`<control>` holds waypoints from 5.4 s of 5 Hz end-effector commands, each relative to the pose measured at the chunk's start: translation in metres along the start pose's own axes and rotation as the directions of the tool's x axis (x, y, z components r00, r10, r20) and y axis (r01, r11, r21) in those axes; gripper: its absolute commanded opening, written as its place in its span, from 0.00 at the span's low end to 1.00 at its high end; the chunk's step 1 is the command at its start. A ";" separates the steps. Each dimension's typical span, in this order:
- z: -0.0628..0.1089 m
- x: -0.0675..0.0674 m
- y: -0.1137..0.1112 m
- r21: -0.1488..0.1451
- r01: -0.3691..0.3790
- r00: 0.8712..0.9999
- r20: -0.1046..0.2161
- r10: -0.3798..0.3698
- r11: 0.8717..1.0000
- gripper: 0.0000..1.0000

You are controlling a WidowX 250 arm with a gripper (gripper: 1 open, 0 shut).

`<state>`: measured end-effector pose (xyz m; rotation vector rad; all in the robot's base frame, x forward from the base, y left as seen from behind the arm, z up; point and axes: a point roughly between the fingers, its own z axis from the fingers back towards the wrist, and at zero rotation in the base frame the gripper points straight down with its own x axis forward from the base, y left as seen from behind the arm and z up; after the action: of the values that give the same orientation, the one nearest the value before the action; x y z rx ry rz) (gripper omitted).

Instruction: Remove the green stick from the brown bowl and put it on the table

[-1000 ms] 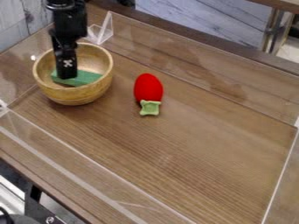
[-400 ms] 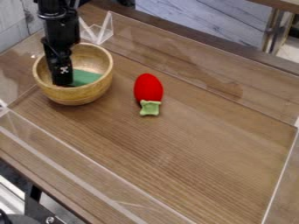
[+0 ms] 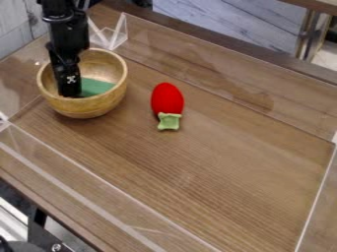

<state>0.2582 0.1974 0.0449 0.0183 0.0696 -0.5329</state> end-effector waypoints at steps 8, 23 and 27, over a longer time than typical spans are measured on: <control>0.018 0.004 0.014 0.025 0.119 0.992 0.042 -0.120 0.993 0.00; 0.009 0.057 -0.048 0.001 -0.163 0.972 0.173 0.160 0.987 0.00; 0.053 0.065 -0.062 0.014 -0.169 0.947 0.278 0.159 0.986 0.00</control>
<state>0.2802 0.1071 0.0788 -0.0438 -0.1705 -0.3618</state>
